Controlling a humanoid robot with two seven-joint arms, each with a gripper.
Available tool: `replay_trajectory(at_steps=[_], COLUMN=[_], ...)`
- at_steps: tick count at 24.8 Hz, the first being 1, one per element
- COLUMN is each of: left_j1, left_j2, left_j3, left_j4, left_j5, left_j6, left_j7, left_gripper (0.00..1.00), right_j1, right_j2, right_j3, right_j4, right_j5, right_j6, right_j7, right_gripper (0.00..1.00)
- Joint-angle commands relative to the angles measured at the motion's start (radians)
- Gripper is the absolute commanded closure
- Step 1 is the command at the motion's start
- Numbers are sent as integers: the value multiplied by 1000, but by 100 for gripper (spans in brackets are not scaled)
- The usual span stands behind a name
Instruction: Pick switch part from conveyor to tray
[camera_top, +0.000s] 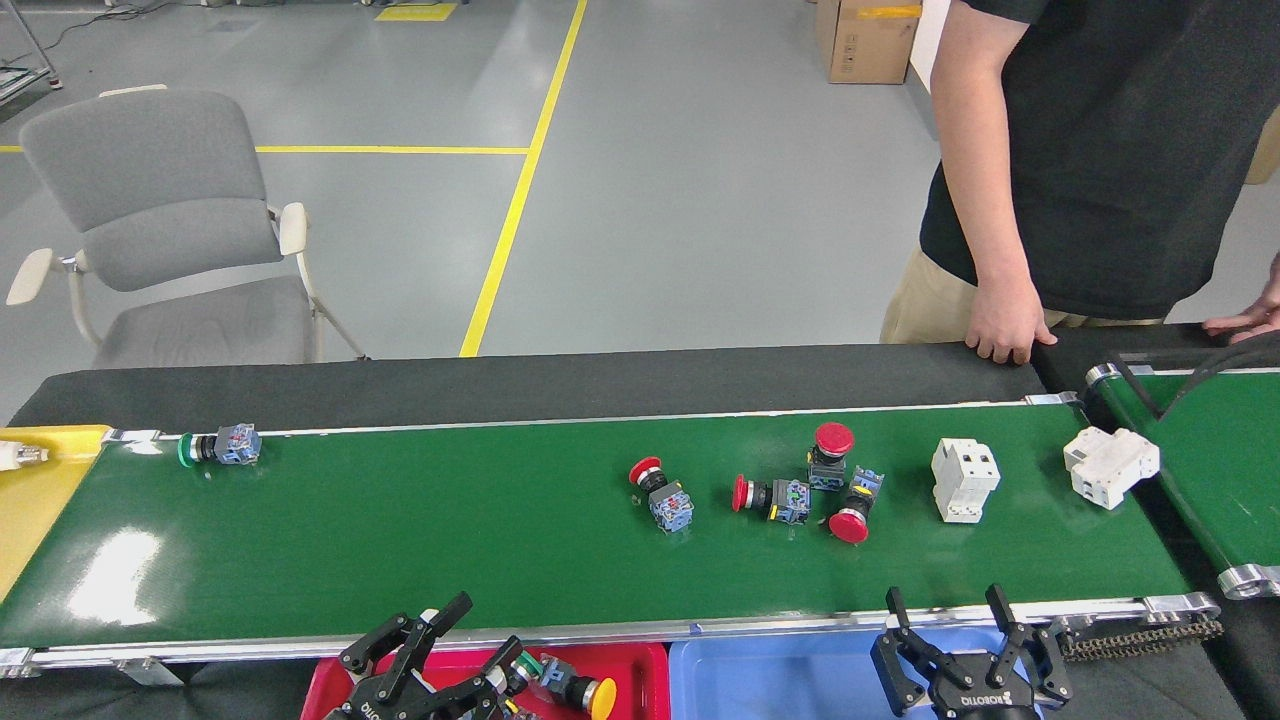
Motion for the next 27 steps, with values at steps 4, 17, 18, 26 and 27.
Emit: replay_trajectory(at_steps=[4, 17, 18, 26, 27], left_j1=[-8, 16, 10, -91, -112], left_j2=[-4, 28, 28, 5, -7], left_j3=[106, 215, 203, 21, -2], left_j4=[-11, 32, 32, 26, 28], left_j5=[-18, -73, -75, -80, -80], left_j6=[240, 372, 359, 357, 371], left_j7=[6, -1, -2, -74, -93], left_gripper=[0, 0, 0, 0, 0], right_j1=[-123, -328, -331, -318, -307], right_j2=[37, 34, 33, 28, 24], right_j3=[65, 259, 259, 326, 355], right_j4=[91, 303, 306, 253, 220], right_j5=[14, 14, 13, 8, 8], right_j6=[40, 241, 241, 144, 92], right_j7=[61, 117, 118, 115, 114], right_gripper=[0, 69, 76, 91, 91])
